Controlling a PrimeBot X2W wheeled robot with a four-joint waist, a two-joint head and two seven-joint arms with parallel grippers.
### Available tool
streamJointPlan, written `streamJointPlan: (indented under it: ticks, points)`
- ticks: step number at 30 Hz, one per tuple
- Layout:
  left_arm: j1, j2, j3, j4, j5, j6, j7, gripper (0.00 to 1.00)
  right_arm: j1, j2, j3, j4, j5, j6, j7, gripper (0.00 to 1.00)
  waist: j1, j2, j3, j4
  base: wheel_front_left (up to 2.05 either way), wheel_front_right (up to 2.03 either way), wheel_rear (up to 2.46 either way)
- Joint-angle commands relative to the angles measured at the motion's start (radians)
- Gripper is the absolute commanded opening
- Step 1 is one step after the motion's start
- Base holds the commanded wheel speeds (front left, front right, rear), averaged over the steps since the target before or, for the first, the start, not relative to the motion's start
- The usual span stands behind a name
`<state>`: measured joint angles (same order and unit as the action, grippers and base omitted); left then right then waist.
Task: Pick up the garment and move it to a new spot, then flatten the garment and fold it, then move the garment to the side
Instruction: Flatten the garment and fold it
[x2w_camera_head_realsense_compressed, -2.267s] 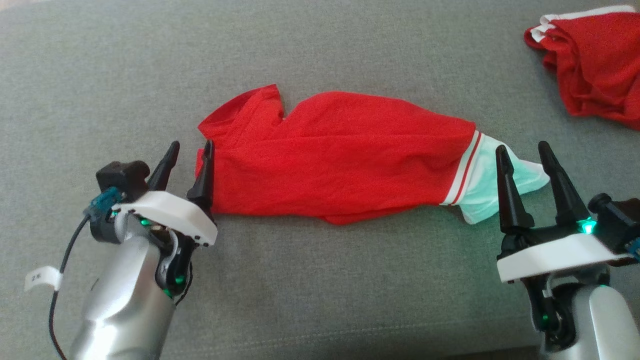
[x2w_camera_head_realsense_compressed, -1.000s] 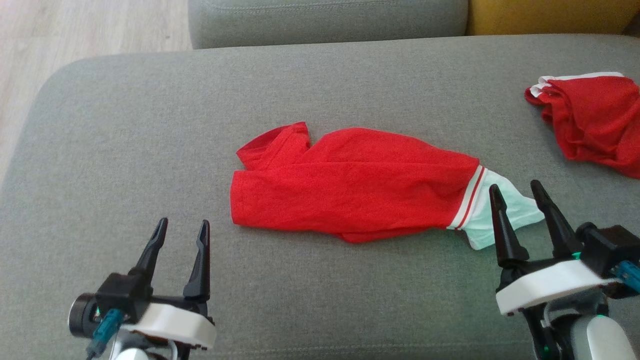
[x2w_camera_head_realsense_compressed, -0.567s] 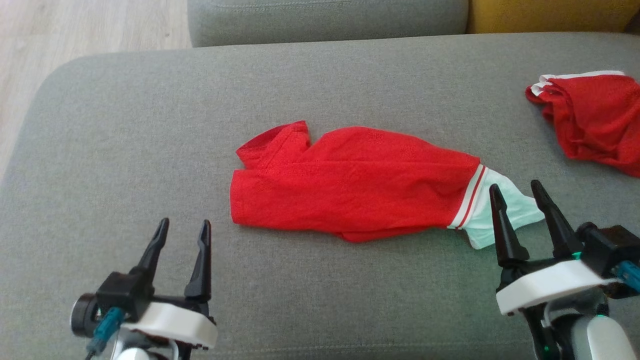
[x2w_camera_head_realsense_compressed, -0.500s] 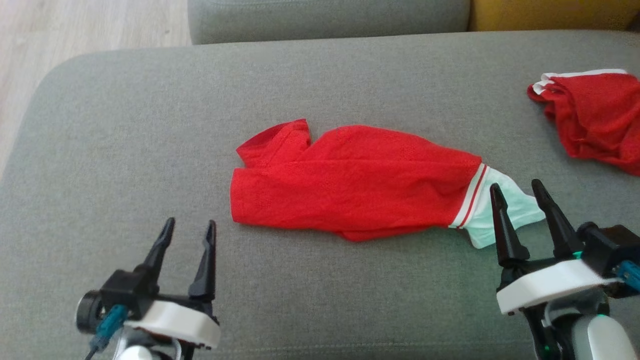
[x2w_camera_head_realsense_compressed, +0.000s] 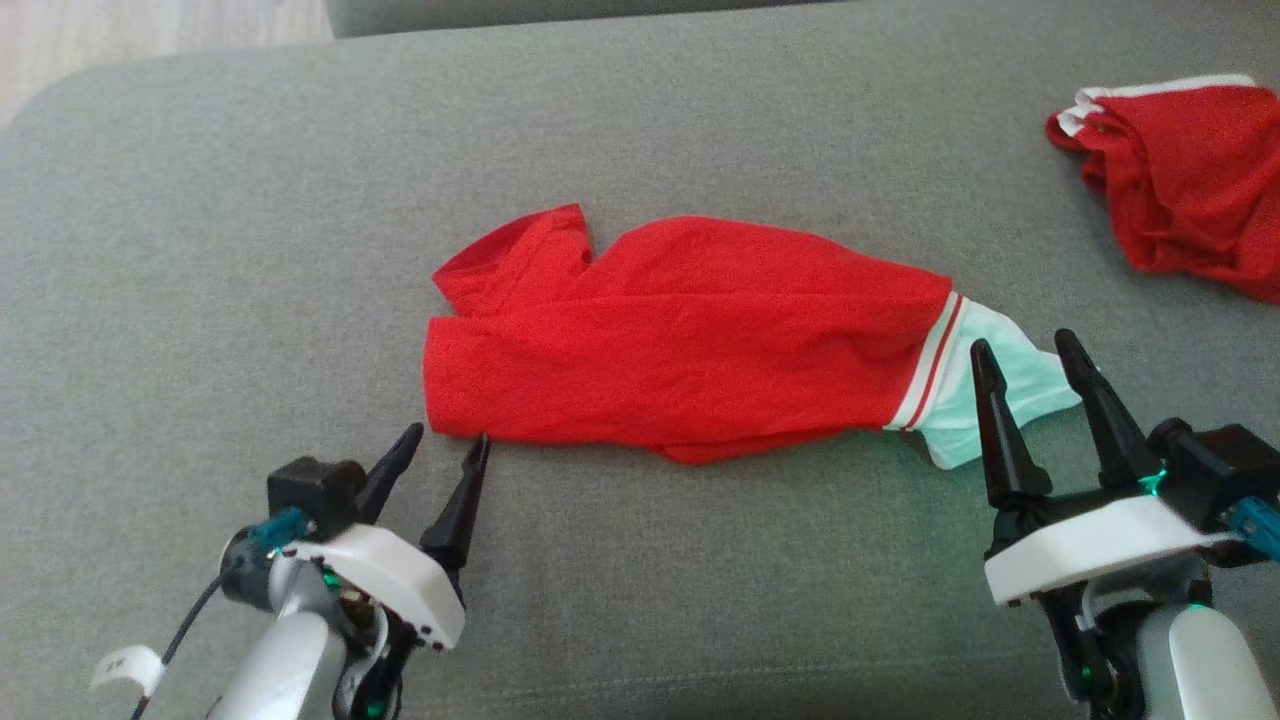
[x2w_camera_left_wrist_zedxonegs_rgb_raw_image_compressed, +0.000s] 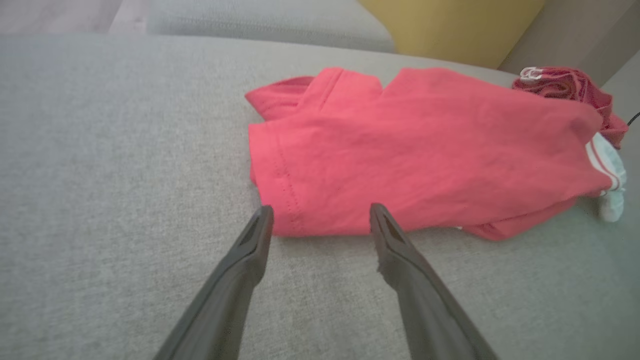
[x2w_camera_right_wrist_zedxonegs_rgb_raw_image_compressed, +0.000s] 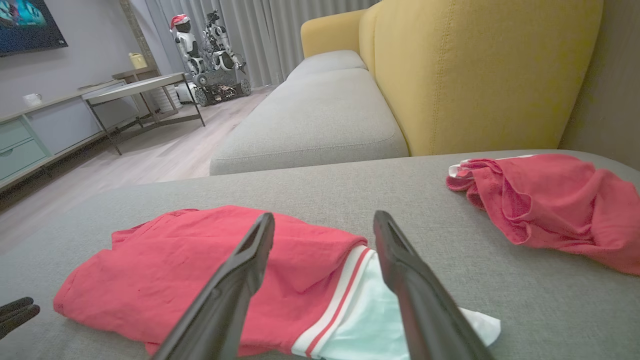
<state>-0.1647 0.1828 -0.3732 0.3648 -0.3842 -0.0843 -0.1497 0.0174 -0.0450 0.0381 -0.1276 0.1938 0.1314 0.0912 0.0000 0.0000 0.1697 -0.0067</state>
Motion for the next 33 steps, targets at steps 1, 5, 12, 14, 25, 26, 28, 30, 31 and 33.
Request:
streamJointPlan:
  ticks: [1,5,12,14,25,26,28,30,31,33]
  points:
    - [-0.061,0.011,0.035,0.002,-0.008,-0.006,0.001,1.00,-0.038,-0.005,0.025,-0.034,0.007,-0.001,-0.006,1.00,0.0000,0.0000,0.012,-0.012,0.00,0.00,0.00]
    - [-0.105,0.011,0.043,0.107,-0.032,-0.017,-0.017,1.00,-0.045,-0.005,0.025,-0.032,0.010,-0.001,-0.010,1.00,0.0000,0.0000,0.029,-0.024,0.00,0.00,0.00]
    - [-0.165,0.006,0.015,0.214,-0.055,-0.037,-0.061,0.98,-0.049,-0.005,0.022,-0.034,0.015,-0.001,-0.013,1.00,0.0000,0.0000,0.043,-0.029,0.00,0.00,0.00]
    - [-0.174,0.006,-0.006,0.222,-0.066,-0.042,-0.075,0.00,-0.051,-0.005,0.022,-0.033,0.017,-0.001,-0.014,1.00,0.0000,0.0000,0.043,-0.028,0.00,0.00,0.00]
    - [-0.172,0.061,-0.083,0.165,-0.122,-0.046,-0.109,0.00,-0.049,-0.005,0.017,-0.026,0.025,-0.001,-0.019,1.00,0.0000,0.0000,0.027,-0.018,0.00,0.00,0.00]
    - [-0.165,0.066,-0.079,0.144,-0.122,-0.046,-0.110,0.00,-0.047,-0.005,0.015,-0.026,0.026,-0.001,-0.019,1.00,0.0000,0.0000,0.022,-0.017,0.00,0.00,0.00]
    - [-0.141,0.074,-0.067,0.089,-0.123,-0.042,-0.111,0.00,-0.042,-0.005,0.009,-0.025,0.027,-0.001,-0.018,1.00,0.0000,0.0000,0.011,-0.012,0.00,0.00,0.00]
    - [-0.109,0.088,-0.058,0.017,-0.121,-0.029,-0.111,0.00,-0.034,-0.005,0.000,-0.024,0.028,-0.001,-0.017,1.00,0.0000,0.0000,0.002,-0.005,0.00,0.00,0.00]
    - [-0.090,0.096,-0.057,-0.023,-0.121,-0.021,-0.108,0.00,-0.030,-0.005,-0.006,-0.025,0.030,-0.001,-0.018,1.00,0.0000,0.0000,-0.002,0.001,0.00,0.00,0.00]
    - [-0.050,0.114,-0.055,-0.109,-0.124,-0.001,-0.084,0.00,-0.023,-0.005,-0.015,-0.026,0.034,-0.001,-0.020,1.00,0.0000,0.0000,-0.008,0.011,0.00,0.00,0.00]
